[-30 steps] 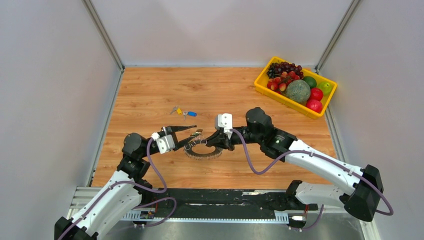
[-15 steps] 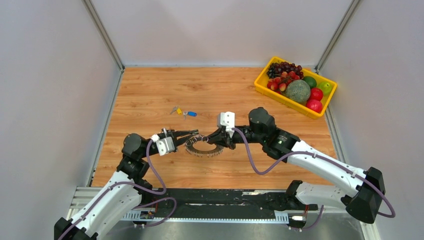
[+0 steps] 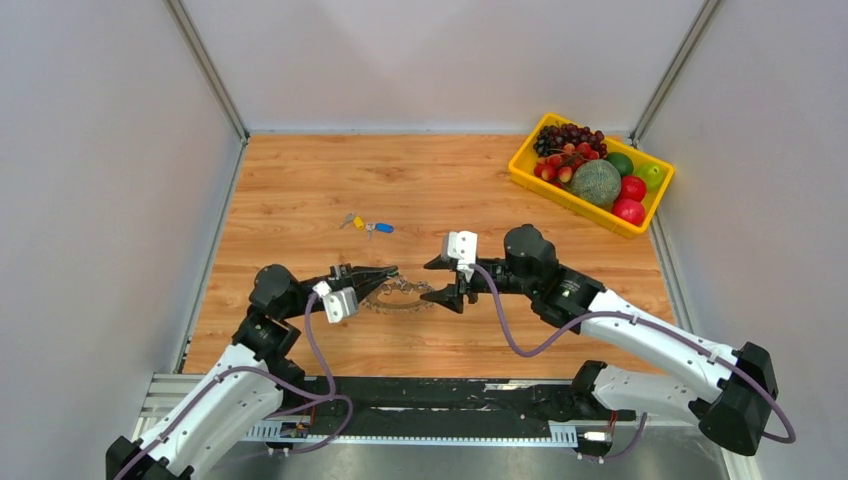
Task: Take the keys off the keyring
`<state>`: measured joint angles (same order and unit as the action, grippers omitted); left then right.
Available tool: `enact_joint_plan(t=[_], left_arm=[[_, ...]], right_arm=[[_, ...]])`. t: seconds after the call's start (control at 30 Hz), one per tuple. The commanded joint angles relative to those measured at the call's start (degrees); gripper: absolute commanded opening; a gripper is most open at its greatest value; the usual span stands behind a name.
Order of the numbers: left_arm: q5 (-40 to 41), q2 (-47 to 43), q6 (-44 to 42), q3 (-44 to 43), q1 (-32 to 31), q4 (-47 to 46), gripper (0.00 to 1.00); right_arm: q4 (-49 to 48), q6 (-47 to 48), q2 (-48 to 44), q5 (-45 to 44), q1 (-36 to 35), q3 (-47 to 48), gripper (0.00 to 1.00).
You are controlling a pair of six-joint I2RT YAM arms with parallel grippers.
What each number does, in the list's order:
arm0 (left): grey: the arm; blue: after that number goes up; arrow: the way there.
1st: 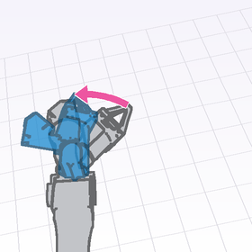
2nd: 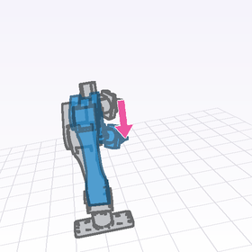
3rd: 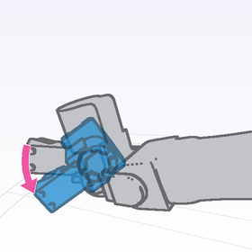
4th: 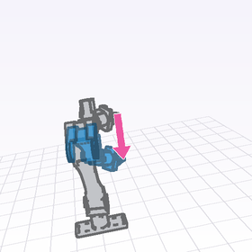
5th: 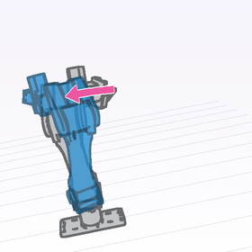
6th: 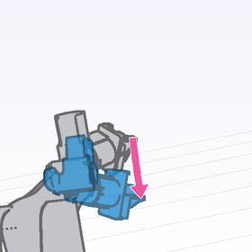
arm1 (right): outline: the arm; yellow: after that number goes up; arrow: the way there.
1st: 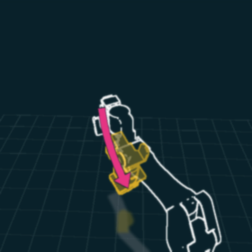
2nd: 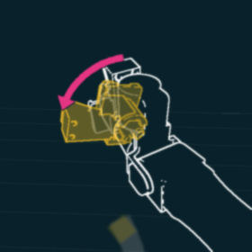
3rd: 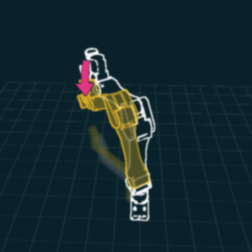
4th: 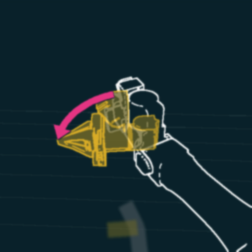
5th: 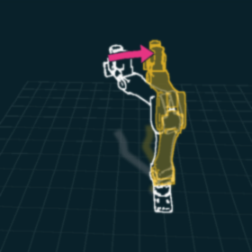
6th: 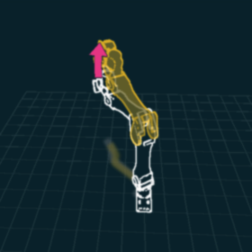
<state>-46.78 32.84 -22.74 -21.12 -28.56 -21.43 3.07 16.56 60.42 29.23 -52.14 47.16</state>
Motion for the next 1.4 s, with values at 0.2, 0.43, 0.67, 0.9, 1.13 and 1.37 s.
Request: enact_joint_plan(t=[0.2, 0.43, 0.67, 0.9, 1.13, 1.37], left_arm=[[4.3, 2.6, -39.4, -15.7, -8.5, 38.8, 0.00], [25.4, 8.2, -54.5, -30.4, -16.2, 58.0, 0.00], [38.2, 10.7, -66.9, -34.1, -22.4, 62.1, 0.00], [39.9, 9.3, -73.6, -30.1, -23.5, 54.2, 0.00], [37.0, 10.3, -72.8, -27.8, -23.6, 50.2, 0.00], [28.7, 8.9, -68.8, -26.0, -23.6, 44.5, 0.00]], right_arm=[[-6.2, 3.3, -4.2, 1.2, 0.0, -1.4, 0.63], [-7.8, 3.3, -2.3, 3.0, 0.0, -2.7, 0.63], [-11.3, 1.9, 1.2, 8.3, 0.1, -2.9, 0.62], [-15.0, -3.0, 5.6, 14.7, -1.2, -3.2, 0.52], [-18.4, -3.7, 0.0, 9.9, -2.0, -6.5, 0.54], [-18.4, -2.4, -3.6, 1.4, -2.0, -4.8, 0.47]])
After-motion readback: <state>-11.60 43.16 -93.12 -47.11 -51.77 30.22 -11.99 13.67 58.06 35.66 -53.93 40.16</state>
